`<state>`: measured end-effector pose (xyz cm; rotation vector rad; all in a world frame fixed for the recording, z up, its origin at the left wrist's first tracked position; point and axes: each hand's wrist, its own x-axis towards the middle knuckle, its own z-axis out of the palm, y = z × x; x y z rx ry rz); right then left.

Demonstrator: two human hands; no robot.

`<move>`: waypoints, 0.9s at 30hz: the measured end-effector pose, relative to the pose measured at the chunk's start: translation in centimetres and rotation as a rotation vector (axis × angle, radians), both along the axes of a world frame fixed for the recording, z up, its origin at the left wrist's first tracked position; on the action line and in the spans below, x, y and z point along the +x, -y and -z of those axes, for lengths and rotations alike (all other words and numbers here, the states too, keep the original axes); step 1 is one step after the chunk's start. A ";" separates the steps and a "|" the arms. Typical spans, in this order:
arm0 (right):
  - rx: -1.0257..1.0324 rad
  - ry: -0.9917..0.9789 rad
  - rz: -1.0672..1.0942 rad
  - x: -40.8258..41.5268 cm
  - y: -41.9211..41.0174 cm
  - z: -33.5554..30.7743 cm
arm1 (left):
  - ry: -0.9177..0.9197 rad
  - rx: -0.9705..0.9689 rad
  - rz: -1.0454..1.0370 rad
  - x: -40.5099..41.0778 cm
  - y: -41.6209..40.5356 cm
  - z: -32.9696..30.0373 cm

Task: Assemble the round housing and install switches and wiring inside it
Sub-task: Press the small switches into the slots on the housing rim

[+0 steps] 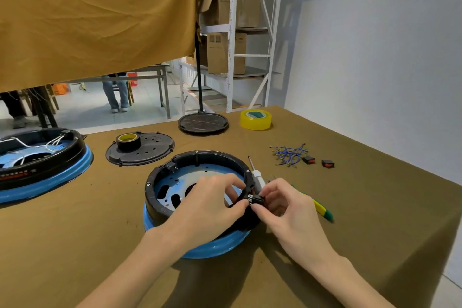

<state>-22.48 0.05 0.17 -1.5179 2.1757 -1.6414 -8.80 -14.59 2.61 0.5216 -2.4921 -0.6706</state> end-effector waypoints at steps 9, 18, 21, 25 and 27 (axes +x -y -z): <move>0.035 -0.082 0.005 0.0 0.3 0.2 | 0.092 -0.016 0.137 0.6 1.0 -0.4; 0.038 -0.141 -0.034 -1.3 1.1 0.1 | 0.064 -0.100 0.127 0.1 1.3 0.4; 0.014 -0.175 -0.033 -1.1 1.4 0.7 | 0.053 -0.099 0.116 0.1 1.3 0.5; -0.025 -0.190 -0.012 -0.7 1.8 1.3 | 0.045 -0.088 0.102 0.2 1.2 0.8; -0.037 -0.156 -0.001 -0.7 2.0 1.5 | 0.048 -0.080 0.080 0.1 1.3 0.8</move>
